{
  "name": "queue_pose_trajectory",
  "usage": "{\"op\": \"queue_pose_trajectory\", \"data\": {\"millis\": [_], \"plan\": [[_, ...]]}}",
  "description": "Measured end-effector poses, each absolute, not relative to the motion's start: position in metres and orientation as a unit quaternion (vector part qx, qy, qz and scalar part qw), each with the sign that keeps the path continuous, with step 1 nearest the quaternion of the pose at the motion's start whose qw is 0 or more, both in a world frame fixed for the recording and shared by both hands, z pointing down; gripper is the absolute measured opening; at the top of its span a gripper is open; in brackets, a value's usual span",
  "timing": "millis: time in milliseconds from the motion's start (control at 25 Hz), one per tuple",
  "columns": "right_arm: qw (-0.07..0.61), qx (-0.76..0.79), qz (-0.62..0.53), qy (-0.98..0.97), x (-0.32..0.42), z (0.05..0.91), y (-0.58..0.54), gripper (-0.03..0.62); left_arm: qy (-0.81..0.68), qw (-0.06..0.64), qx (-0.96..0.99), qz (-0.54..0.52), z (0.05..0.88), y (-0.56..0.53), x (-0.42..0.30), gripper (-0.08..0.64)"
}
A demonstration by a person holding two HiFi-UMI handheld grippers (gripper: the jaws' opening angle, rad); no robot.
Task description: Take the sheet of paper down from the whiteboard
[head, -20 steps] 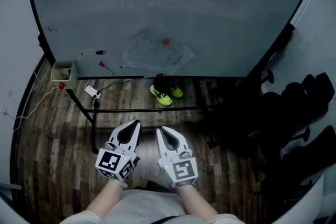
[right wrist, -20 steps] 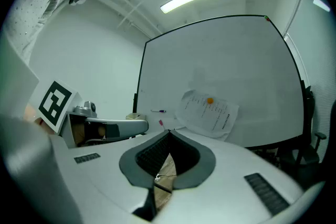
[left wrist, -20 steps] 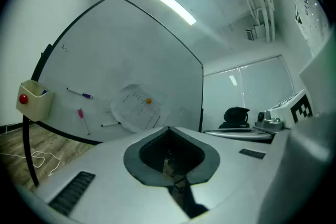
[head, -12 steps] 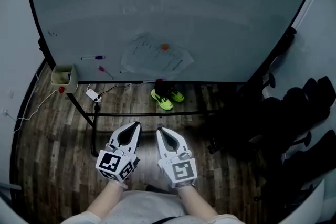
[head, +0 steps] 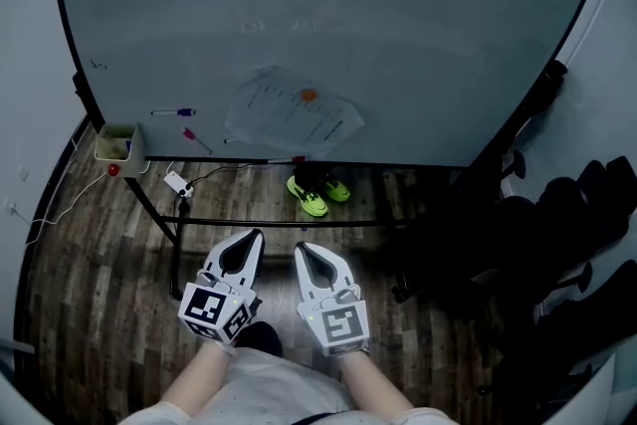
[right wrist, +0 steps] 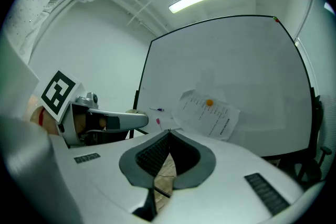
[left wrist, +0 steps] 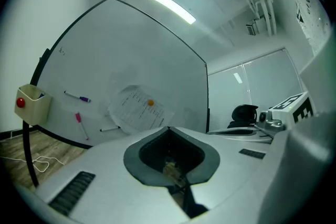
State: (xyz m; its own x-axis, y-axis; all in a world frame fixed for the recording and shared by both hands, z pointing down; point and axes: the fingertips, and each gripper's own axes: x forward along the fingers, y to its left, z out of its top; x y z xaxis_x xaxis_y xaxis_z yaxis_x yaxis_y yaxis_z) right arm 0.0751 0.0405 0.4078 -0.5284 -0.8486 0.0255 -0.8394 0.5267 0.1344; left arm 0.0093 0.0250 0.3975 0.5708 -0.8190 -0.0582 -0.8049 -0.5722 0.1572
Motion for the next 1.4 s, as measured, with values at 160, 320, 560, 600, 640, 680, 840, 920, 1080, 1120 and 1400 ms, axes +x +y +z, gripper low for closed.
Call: {"op": "queue_pose_trajectory", "data": {"millis": [160,320,560,600,640,680,840,920,1080,1120,1400], "plan": [[0.042,0.476,-0.052,-0.877,0.074,0.408,0.035,0.018,-0.460,0.052,0.884,-0.061,0.397,0.019,0.013,0.015],[0.040,0.475,-0.054,-0.877,0.077,0.407,0.018,0.018,-0.458,0.042,0.886,-0.062,0.394,0.002,0.018,0.015],[0.119,0.484,-0.120,-0.859,0.084,0.409,-0.013,0.018,-0.450,0.041,0.890,-0.063,0.393,-0.030,0.022,0.015],[0.147,0.485,-0.140,-0.851,0.084,0.410,-0.019,0.018,-0.450,0.041,0.890,-0.063,0.393,-0.036,0.021,0.015],[0.168,0.485,-0.160,-0.843,0.084,0.410,-0.026,0.018,-0.450,0.042,0.890,-0.063,0.393,-0.043,0.020,0.015],[0.185,0.485,-0.178,-0.836,0.084,0.409,-0.033,0.018,-0.450,0.043,0.890,-0.064,0.394,-0.049,0.019,0.015],[0.247,0.464,-0.275,-0.805,0.081,0.399,-0.058,0.019,-0.451,0.047,0.889,-0.067,0.393,-0.074,0.016,0.015],[0.277,0.447,-0.325,-0.786,0.079,0.394,-0.070,0.019,-0.449,0.045,0.890,-0.069,0.393,-0.083,0.015,0.015],[0.323,0.421,-0.395,-0.750,0.074,0.387,-0.094,0.020,-0.447,0.044,0.891,-0.069,0.391,-0.101,0.014,0.015],[0.334,0.417,-0.406,-0.742,0.074,0.386,-0.100,0.020,-0.446,0.045,0.891,-0.070,0.391,-0.106,0.014,0.015],[0.395,0.385,-0.471,-0.688,0.073,0.388,-0.135,0.020,-0.431,0.042,0.899,-0.073,0.389,-0.133,0.018,0.015]]}}
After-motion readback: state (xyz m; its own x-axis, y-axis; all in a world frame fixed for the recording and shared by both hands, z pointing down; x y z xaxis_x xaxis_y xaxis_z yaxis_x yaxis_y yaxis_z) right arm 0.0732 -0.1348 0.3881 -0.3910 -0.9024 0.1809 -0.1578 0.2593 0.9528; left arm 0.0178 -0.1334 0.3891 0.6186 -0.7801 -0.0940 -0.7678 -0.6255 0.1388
